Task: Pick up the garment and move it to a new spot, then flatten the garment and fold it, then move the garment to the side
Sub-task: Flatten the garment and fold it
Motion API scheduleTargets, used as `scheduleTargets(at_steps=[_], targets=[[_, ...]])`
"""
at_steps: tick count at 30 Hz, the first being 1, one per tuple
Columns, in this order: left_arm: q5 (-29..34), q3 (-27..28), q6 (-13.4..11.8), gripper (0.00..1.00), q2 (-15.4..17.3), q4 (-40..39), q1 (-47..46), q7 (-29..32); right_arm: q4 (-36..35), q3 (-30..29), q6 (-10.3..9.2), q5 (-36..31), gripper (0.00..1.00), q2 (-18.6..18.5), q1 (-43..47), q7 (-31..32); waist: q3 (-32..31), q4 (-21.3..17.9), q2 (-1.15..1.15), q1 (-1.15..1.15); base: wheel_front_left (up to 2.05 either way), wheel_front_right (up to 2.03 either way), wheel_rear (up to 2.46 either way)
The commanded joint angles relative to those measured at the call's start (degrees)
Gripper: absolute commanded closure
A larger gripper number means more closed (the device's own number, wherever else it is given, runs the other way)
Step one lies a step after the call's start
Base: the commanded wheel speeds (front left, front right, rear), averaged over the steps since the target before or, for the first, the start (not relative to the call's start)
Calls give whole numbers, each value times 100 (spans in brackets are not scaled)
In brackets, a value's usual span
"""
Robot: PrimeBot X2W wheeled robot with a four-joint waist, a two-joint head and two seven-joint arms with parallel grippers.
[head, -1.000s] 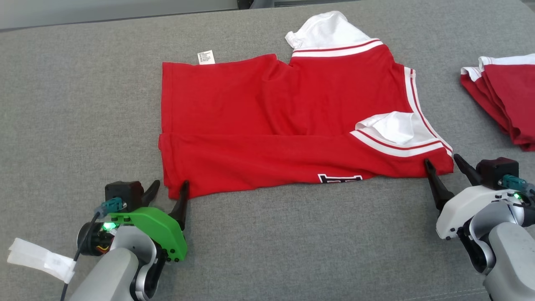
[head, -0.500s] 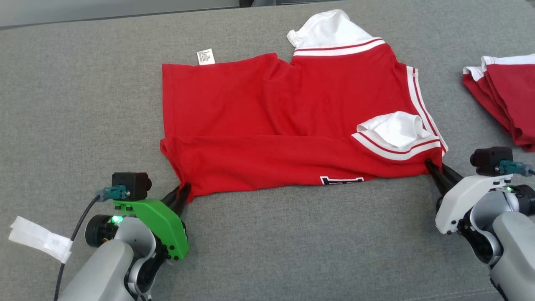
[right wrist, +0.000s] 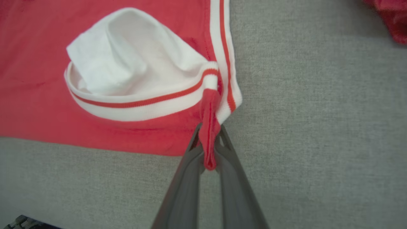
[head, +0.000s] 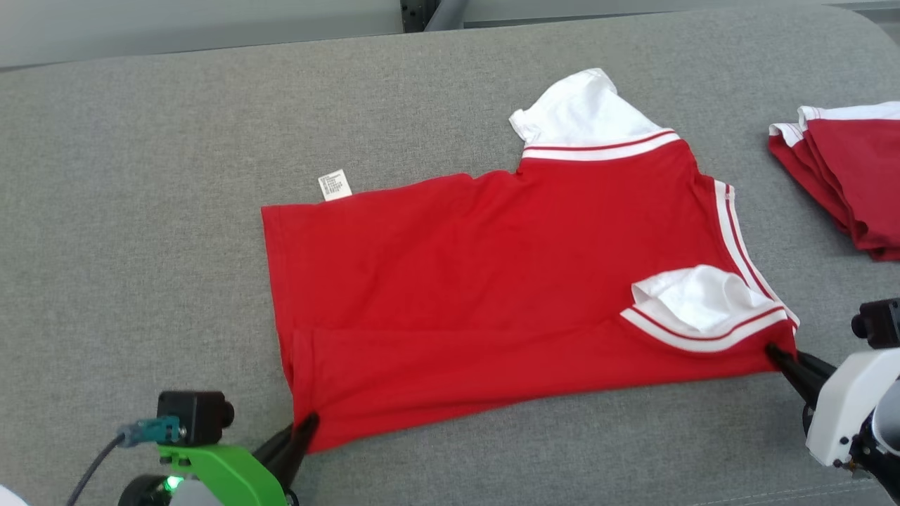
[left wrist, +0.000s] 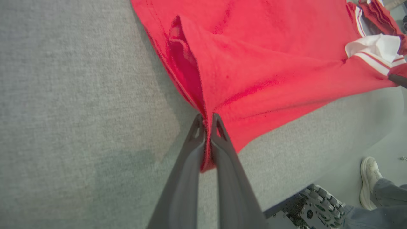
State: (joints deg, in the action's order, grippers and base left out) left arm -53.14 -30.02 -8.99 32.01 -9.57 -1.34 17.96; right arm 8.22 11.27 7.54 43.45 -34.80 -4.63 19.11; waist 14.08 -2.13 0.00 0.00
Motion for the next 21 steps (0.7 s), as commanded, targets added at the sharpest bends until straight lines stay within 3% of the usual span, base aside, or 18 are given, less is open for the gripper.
scheduleTargets(at_steps=[1,7,8,9,10,11,17,21], targets=[[-22,-8,-46,100,28,-49,117,-36,-10,-72,-11,7,100,22,83,4,77,9,0,0,0,0,0],[-82,-57,-269,100,-80,-342,640,-179,-51,-369,-11,-175,100,322,532,109,243,68,0,0,0,0,0],[-58,-15,-306,100,-96,-337,642,-236,-45,-428,-11,-239,91,363,518,70,269,80,0,0,0,0,0],[-28,-4,-333,60,-104,-321,628,-258,-31,-450,-11,-287,71,412,490,61,283,86,0,0,0,0,0],[24,-27,-346,4,-72,-314,604,-258,-29,-472,-11,-347,43,447,449,56,294,92,0,0,0,0,0],[33,-5,-364,0,-61,-334,584,-274,-32,-499,-11,-394,0,461,409,67,306,98,0,0,0,0,0],[65,381,-473,0,199,-742,347,-337,-515,-865,-9,-456,0,301,170,354,497,179,0,0,0,0,0],[168,653,-453,0,307,-862,-363,-252,-1043,-1179,-6,-588,0,151,-482,554,941,314,0,0,0,0,0]])
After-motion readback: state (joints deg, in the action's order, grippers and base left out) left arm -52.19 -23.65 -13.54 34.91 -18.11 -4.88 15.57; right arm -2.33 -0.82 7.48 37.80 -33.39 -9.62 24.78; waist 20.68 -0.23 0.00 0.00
